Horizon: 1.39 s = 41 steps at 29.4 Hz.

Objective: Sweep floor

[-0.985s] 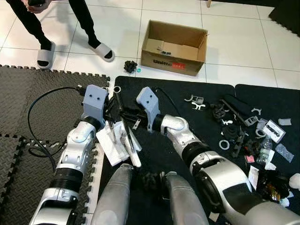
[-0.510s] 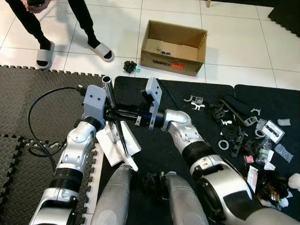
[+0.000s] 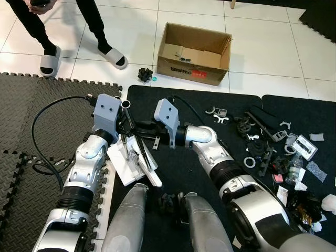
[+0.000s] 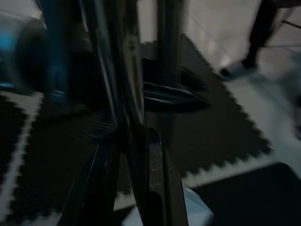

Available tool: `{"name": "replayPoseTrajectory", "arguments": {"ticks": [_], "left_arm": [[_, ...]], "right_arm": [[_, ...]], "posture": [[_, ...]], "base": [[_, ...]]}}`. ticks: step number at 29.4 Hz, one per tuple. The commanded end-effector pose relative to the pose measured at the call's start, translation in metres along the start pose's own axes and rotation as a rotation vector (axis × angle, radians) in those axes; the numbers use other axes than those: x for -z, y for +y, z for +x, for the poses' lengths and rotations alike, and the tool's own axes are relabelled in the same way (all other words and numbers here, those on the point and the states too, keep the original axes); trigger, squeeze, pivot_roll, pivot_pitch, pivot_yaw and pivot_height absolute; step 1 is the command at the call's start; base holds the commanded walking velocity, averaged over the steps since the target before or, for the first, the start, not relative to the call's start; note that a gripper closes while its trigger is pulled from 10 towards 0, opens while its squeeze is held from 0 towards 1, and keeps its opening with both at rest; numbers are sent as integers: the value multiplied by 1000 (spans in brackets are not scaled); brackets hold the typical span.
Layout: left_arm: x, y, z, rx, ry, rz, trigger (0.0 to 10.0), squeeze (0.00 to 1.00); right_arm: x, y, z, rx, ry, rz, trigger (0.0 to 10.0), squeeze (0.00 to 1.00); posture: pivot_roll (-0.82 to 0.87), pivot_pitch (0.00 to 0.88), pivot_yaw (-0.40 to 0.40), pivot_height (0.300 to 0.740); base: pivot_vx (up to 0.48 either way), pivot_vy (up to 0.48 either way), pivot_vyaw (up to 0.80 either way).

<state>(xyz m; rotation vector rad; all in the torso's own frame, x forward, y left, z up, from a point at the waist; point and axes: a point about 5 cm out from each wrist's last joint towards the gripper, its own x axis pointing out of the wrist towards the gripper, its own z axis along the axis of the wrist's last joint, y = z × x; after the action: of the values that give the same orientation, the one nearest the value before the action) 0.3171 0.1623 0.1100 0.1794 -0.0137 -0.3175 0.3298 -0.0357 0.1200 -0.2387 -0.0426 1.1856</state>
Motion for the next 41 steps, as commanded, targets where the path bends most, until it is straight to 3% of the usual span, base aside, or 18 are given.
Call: {"name": "replayPoseTrajectory", "arguments": {"ticks": [1,2,8,11,15,18,24,27,31,38,41], "left_arm": [[3,-10,1,25,4,-23,10000,0],[3,-10,2,27,1,-23,10000,0],[3,-11,3,29,0,-23,10000,0],[2,-13,4,35,-3,-23,10000,0],[2,-13,6,39,-4,-22,10000,0],[1,-13,7,41,-6,-20,10000,0],[1,-13,8,42,-4,-19,10000,0],[2,-12,8,42,-2,-17,10000,0],[2,-12,8,40,0,-17,10000,0],[3,-13,7,40,0,-17,10000,0],[3,-12,7,38,1,-18,10000,0]], "right_arm": [[0,-2,-2,27,-3,-17,10000,0],[-2,-15,-7,117,4,-38,10000,0],[-6,-31,-15,224,-15,-18,10000,0],[-14,-50,-28,331,-106,122,10000,0],[-19,-62,-36,393,-163,210,10000,0],[-19,-67,-41,419,-163,210,10000,0],[-15,-65,-41,402,-136,194,10000,0],[-5,-46,-32,269,-114,212,10000,0],[-10,-39,-24,206,-142,217,10000,0],[-21,-43,-21,180,-137,151,10000,0],[-23,-43,-20,138,-88,57,10000,0]], "posture": [[82,306,-39,740],[78,298,-39,740],[77,297,-38,740],[74,285,-38,740],[72,277,-36,740],[71,274,-34,740],[71,271,-33,740],[75,272,-33,740],[76,274,-33,740],[74,278,-35,740],[75,280,-36,740]], "base": [[0,0,0],[0,0,0],[0,0,0],[0,0,0],[0,0,0],[0,0,0],[0,0,0],[0,0,0],[0,0,0],[0,0,0],[0,0,0]]}}
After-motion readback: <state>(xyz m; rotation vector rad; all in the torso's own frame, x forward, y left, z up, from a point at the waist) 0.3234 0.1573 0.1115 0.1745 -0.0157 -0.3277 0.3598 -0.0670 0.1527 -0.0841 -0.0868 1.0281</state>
